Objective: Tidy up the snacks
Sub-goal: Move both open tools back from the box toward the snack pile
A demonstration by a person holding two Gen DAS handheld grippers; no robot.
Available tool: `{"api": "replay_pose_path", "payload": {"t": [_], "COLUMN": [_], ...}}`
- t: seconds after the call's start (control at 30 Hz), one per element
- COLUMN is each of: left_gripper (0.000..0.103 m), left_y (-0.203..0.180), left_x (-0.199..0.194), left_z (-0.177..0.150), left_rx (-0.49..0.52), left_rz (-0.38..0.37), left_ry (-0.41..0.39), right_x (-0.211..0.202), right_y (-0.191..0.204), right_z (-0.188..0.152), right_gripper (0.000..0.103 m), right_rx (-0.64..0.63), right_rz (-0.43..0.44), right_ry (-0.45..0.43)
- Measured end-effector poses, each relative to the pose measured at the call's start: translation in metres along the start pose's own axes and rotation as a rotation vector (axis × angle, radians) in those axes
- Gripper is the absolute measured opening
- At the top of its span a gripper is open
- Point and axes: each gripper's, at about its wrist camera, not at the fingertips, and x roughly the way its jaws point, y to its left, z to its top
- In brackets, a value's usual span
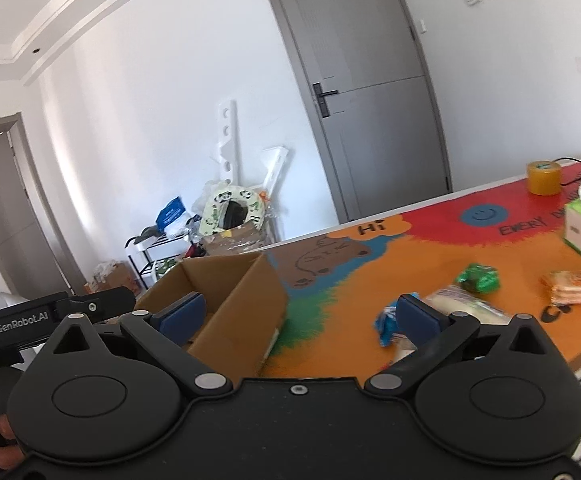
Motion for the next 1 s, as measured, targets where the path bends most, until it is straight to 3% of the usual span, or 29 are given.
{"api": "replay_pose_path", "payload": {"t": [0.63, 1.0], "left_gripper": [0.093, 0.093], "left_y": [-0.058, -0.085], "left_x": [-0.002, 0.007], "left_z": [-0.02, -0.035], "left_rx": [0.071, 0.09], "left_rz": [-0.115, -0.149], "left_ry": [0.028, 0.093], "right_x": [-0.046, -0.065], "right_y": [-0.06, -0.091], "right_z": [-0.009, -0.016], "right_gripper": [0.103, 0.103], "right_rx": [0.052, 0.085], "right_rz": [-0.098, -0.124], "right_ry": [-0.017, -0.007]}}
